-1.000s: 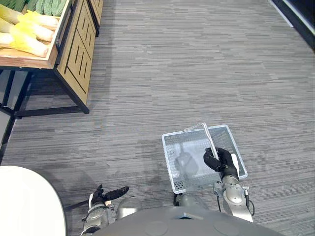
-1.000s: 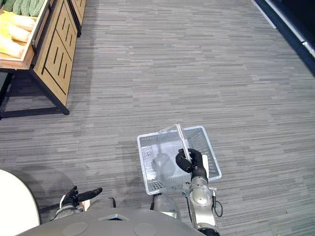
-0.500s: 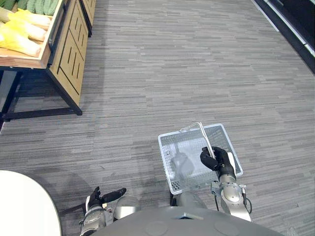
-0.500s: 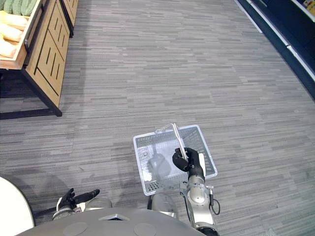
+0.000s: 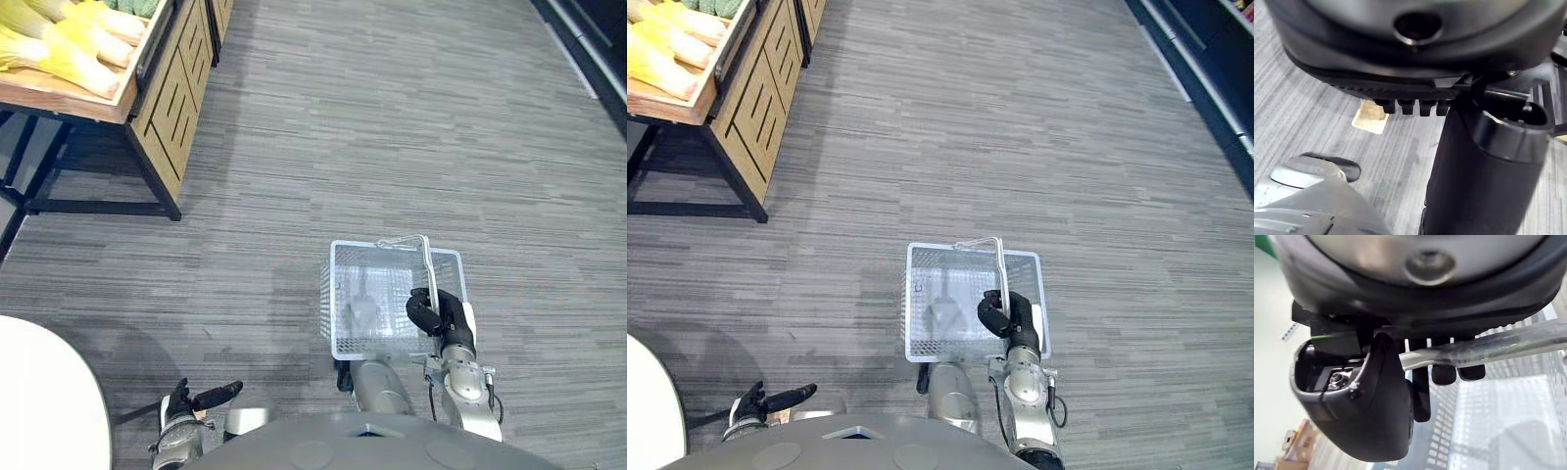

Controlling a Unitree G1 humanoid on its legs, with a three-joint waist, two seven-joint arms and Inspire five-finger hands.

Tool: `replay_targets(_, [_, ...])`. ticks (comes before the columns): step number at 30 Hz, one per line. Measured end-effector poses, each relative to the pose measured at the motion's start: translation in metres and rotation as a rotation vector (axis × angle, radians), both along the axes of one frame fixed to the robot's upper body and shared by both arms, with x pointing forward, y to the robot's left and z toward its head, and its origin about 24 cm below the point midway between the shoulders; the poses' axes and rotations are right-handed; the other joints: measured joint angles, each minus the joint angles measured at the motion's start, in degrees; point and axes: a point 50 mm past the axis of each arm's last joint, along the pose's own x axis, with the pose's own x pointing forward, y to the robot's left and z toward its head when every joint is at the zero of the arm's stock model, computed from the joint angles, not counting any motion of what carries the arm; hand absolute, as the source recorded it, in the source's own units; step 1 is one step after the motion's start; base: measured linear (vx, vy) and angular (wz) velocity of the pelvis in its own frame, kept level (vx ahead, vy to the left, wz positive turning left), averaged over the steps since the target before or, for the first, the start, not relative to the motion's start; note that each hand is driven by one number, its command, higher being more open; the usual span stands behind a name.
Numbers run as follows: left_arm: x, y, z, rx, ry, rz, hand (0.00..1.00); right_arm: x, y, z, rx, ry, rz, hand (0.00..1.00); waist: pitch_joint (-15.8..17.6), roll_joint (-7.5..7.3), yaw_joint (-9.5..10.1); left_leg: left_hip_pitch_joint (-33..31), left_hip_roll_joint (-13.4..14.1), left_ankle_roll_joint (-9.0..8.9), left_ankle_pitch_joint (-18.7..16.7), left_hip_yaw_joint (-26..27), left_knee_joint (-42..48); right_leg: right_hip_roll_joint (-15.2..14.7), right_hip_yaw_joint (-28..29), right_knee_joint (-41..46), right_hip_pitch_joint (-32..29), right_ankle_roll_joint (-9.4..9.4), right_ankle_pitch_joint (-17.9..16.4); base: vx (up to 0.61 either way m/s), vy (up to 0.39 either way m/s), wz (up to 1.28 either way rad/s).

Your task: Pick vegetable in the basket

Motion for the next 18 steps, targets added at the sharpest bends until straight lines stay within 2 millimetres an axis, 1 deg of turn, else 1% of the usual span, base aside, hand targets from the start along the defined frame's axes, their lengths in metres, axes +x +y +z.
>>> replay_targets(1, [0.005,-0.008,-0.002,-0.023,-0.009,-0.004,1.00,0.002,-0.005,0.001,-0.009,-0.001,-0.010,0.00,0.3,2.34,-0.09,0.5,1.9,-0.84,0.2,-0.3,-1.2,1.9,-1.0,2.7,-1.1,-2.02,-0.3,0.41,-0.223,0.11])
replay_targets(2, [0.010,-0.012,-0.001,-0.033,-0.025,-0.011,1.00,0.005,-0.005,0.003,-0.008,-0.008,-0.012,0.00,0.3,2.71,-0.19,0.3,2.3,-1.47,1.1,-0.3,-1.5,2.2,-1.0,4.9,-2.3,-3.13,-1.7,0.39,-0.226,0.02])
replay_targets(3, [0.018,-0.016,-0.001,-0.046,-0.043,-0.021,1.00,0.008,-0.005,0.004,-0.001,-0.017,-0.014,0.00,0.5,3.18,-0.51,0.3,3.2,-2.21,2.7,-1.0,-1.6,2.4,-1.3,10.8,-4.6,-4.06,-4.9,0.29,-0.193,0.03])
replay_targets(4, [0.020,-0.016,-0.001,-0.047,-0.048,-0.024,1.00,0.009,-0.005,0.005,0.001,-0.021,-0.014,0.00,0.4,3.40,-0.88,0.5,3.7,-2.58,3.0,-1.7,-1.3,2.5,-1.8,13.4,-5.3,-4.52,-6.7,0.44,-0.291,0.27])
replay_targets(5, [0.025,-0.019,0.000,-0.052,-0.060,-0.034,1.00,0.009,-0.008,0.006,-0.003,-0.028,-0.028,0.00,0.1,3.91,-2.22,0.6,5.4,-3.29,3.5,-3.3,0.4,2.5,-3.6,19.4,-6.1,-5.16,-11.9,0.38,-0.228,0.30])
replay_targets(6, [0.026,-0.019,0.000,-0.052,-0.063,-0.038,1.00,0.009,-0.008,0.007,-0.003,-0.029,-0.030,0.00,0.1,3.91,-2.41,0.5,5.5,-3.43,3.5,-3.4,0.8,2.5,-3.8,20.2,-6.1,-5.34,-12.5,0.44,-0.239,0.35])
replay_targets(7, [0.032,-0.021,0.001,-0.055,-0.074,-0.055,1.00,0.009,-0.011,0.007,-0.007,-0.033,-0.040,0.00,0.1,3.92,-2.77,0.4,6.2,-4.39,4.1,-3.7,2.2,2.6,-4.4,22.1,-6.2,-5.67,-14.7,0.26,-0.131,0.13])
replay_targets(8, [0.035,-0.022,0.001,-0.058,-0.079,-0.065,1.00,0.009,-0.012,0.008,-0.008,-0.033,-0.043,0.00,0.0,3.87,-2.77,0.0,6.4,-5.05,4.5,-4.0,3.1,2.7,-4.5,22.6,-6.1,-5.82,-15.6,0.33,-0.184,0.11])
replay_targets(9, [0.039,-0.025,0.002,-0.065,-0.090,-0.081,1.00,0.008,-0.012,0.008,-0.006,-0.034,-0.042,0.00,-0.6,3.56,-2.95,-2.5,6.6,-5.79,5.4,-5.3,7.3,3.0,-4.8,22.9,-6.0,-6.04,-17.0,0.26,-0.149,0.04])
replay_targets(10, [0.042,-0.026,0.002,-0.070,-0.095,-0.085,1.00,0.008,-0.011,0.008,-0.006,-0.035,-0.040,0.00,-0.7,3.49,-2.96,-3.8,6.5,-5.75,6.0,-5.7,10.1,3.1,-4.9,22.7,-5.7,-6.09,-17.6,0.26,-0.144,0.06])
replay_targets(11, [0.043,-0.028,0.002,-0.076,-0.099,-0.085,1.00,0.005,-0.012,0.008,-0.006,-0.031,-0.040,0.00,-0.7,3.70,-2.95,-6.0,6.9,-5.89,7.1,-6.2,15.3,3.8,-5.3,21.5,-4.2,-6.35,-18.0,0.23,-0.115,0.08])
replay_targets(12, [0.044,-0.028,0.002,-0.081,-0.103,-0.075,1.00,0.000,-0.011,0.005,0.000,-0.016,-0.038,0.00,-0.8,3.89,-2.85,-8.7,7.6,-6.78,10.4,-6.3,22.5,4.7,-5.8,19.5,-1.4,-6.87,-18.3,0.38,-0.190,0.06])
replay_targets(13, [0.044,-0.026,0.002,-0.078,-0.105,-0.069,1.00,-0.005,-0.010,0.003,0.021,-0.006,-0.043,0.00,-0.9,3.96,-2.69,-11.6,8.4,-7.33,16.4,-6.3,30.0,5.8,-5.8,17.4,2.0,-7.43,-18.7,0.39,-0.191,0.01])
replay_targets(14, [0.044,-0.025,0.003,-0.076,-0.106,-0.065,1.00,-0.008,-0.010,0.002,0.025,0.001,-0.046,0.00,-1.0,3.95,-2.60,-13.1,8.8,-7.20,20.4,-6.2,33.7,6.3,-5.8,16.0,3.8,-7.76,-18.9,0.33,-0.152,-0.07])
replay_targets(15, [0.045,-0.024,0.004,-0.072,-0.114,-0.064,1.00,-0.012,-0.011,0.001,0.026,0.009,-0.051,0.00,-1.0,3.88,-2.39,-17.2,10.1,-7.28,21.3,-5.5,43.0,6.9,-5.5,13.6,6.6,-8.18,-19.1,0.28,-0.110,-0.18])
replay_targets(16, [0.048,-0.022,0.006,-0.067,-0.131,-0.063,1.00,-0.012,-0.012,0.001,0.026,0.009,-0.059,0.00,-1.1,4.01,-2.29,-21.8,11.1,-5.20,16.6,-3.1,50.8,7.7,-4.8,12.0,8.8,-8.45,-19.3,0.28,-0.097,-0.24])
replay_targets(17, [0.050,-0.021,0.007,-0.065,-0.144,-0.060,1.00,-0.013,-0.013,0.001,0.026,0.010,-0.062,0.00,-1.0,3.90,-2.08,-23.8,11.5,-3.51,14.1,-1.5,53.1,7.9,-4.2,11.0,10.1,-8.53,-19.3,0.33,-0.092,-0.25])
replay_targets(18, [0.053,-0.020,0.009,-0.066,-0.163,-0.045,1.00,-0.015,-0.013,0.000,0.025,0.016,-0.072,0.00,-0.6,3.22,-1.81,-26.5,11.3,-0.66,10.0,0.9,54.3,8.1,-3.5,8.9,13.4,-8.62,-19.4,0.28,-0.028,-0.26])
